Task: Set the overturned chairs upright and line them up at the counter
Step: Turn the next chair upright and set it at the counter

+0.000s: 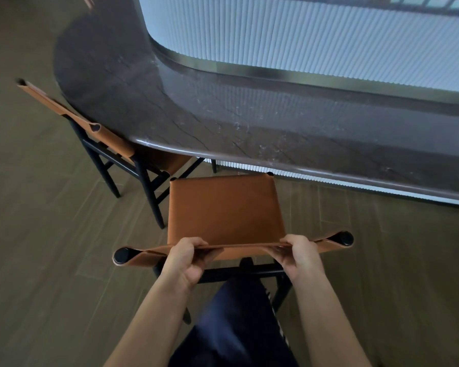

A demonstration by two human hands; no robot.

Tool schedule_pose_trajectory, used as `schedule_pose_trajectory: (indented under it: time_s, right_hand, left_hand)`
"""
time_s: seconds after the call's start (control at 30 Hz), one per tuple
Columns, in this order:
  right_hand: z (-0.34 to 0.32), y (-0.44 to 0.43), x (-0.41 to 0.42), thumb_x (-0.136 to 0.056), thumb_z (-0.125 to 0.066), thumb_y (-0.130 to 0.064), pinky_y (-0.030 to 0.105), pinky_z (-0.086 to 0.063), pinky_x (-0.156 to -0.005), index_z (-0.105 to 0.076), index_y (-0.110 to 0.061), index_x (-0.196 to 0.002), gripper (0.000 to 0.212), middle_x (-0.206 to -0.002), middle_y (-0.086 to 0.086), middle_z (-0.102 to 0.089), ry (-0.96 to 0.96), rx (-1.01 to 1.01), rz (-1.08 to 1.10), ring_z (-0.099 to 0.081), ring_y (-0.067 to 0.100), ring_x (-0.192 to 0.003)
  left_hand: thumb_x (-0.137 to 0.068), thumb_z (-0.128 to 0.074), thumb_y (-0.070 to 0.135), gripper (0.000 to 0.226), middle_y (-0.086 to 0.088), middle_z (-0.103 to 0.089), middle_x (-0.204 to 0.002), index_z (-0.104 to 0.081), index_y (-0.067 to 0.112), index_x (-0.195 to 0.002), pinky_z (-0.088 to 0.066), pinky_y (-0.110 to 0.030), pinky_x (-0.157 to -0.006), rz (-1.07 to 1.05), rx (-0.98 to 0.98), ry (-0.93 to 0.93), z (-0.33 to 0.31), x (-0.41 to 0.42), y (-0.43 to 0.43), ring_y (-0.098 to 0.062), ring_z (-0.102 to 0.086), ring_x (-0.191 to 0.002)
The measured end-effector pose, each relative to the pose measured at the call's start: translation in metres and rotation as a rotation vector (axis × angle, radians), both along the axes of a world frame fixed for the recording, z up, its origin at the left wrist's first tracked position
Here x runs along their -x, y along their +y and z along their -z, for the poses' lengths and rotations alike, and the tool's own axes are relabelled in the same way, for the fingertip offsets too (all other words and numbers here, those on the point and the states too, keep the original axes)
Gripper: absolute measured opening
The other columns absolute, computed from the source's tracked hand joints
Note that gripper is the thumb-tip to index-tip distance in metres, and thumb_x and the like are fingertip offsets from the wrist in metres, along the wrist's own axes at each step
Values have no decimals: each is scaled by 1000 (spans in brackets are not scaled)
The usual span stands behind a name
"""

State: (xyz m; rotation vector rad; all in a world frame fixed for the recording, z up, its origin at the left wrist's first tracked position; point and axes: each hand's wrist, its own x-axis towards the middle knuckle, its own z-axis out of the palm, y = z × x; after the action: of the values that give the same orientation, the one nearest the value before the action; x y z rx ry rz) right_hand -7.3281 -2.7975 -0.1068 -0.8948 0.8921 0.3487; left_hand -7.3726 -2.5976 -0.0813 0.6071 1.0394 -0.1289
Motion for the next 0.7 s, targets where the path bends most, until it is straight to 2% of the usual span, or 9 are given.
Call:
schedule_pose_trajectory:
  time_s: [0.07, 0.17, 0.3, 0.4, 0.47, 0.53, 0.7]
  right_hand:
    - [0, -1, 5, -87, -41, 16, 53, -60, -59, -36, 5, -137, 52, -120, 36, -55, 5, -1, -9, -67, 48, -92]
    - [-3, -5, 14, -86, -39, 18, 49, -59, -54, -44, 4, -124, 40, -116, 35, -58, -1, -8, -18, -67, 46, -85]
    - [-4, -6, 18, -87, -38, 20, 46, -58, -50, -46, 0, -102, 27, -107, 31, -60, -31, 11, -39, -68, 42, -78]
    - [-5, -8, 18, -88, -37, 21, 45, -58, -48, -44, -2, -97, 25, -101, 29, -60, -44, 39, -17, -67, 42, -77]
    - [-7, -11, 18, -88, -37, 20, 45, -58, -48, -44, -1, -96, 24, -97, 28, -60, -69, 44, -5, -68, 41, -74]
    - [-12, -17, 15, -89, -38, 20, 46, -58, -49, -44, 0, -95, 21, -95, 29, -59, -84, 53, 16, -67, 41, -74]
    - [-22, -36, 3, -90, -37, 19, 44, -58, -47, -47, 8, -95, 16, -93, 34, -56, -133, 79, 79, -63, 42, -78]
  left_hand:
    - [-86, -34, -19, 22, -19, -51, -93, -48, -3, -90, -56, -57, -73, 1, 20, 3, 0, 4, -1, -41, -50, -102]
    - [-85, -31, -19, 24, -19, -52, -91, -48, -3, -91, -54, -54, -59, 38, 31, 6, -1, 10, -2, -40, -51, -98]
    - [-86, -30, -20, 27, -20, -51, -96, -47, -2, -96, -55, -55, -63, 43, 23, 3, -4, 16, -1, -42, -50, -105]
    - [-86, -29, -21, 27, -22, -52, -98, -48, -4, -95, -50, -57, -82, 68, 16, -2, -9, 12, -4, -43, -50, -108]
    - [-86, -29, -20, 26, -22, -53, -96, -49, -4, -92, -47, -57, -84, 100, 12, -10, -12, 9, -6, -43, -51, -107]
    - [-86, -30, -20, 25, -22, -53, -95, -49, -4, -89, -48, -57, -82, 129, -5, -20, -15, 0, -9, -43, -53, -103]
    - [-87, -32, -18, 24, -15, -51, -80, -48, -2, -79, -47, -51, -83, 229, 1, -55, -19, -27, -28, -34, -54, -77]
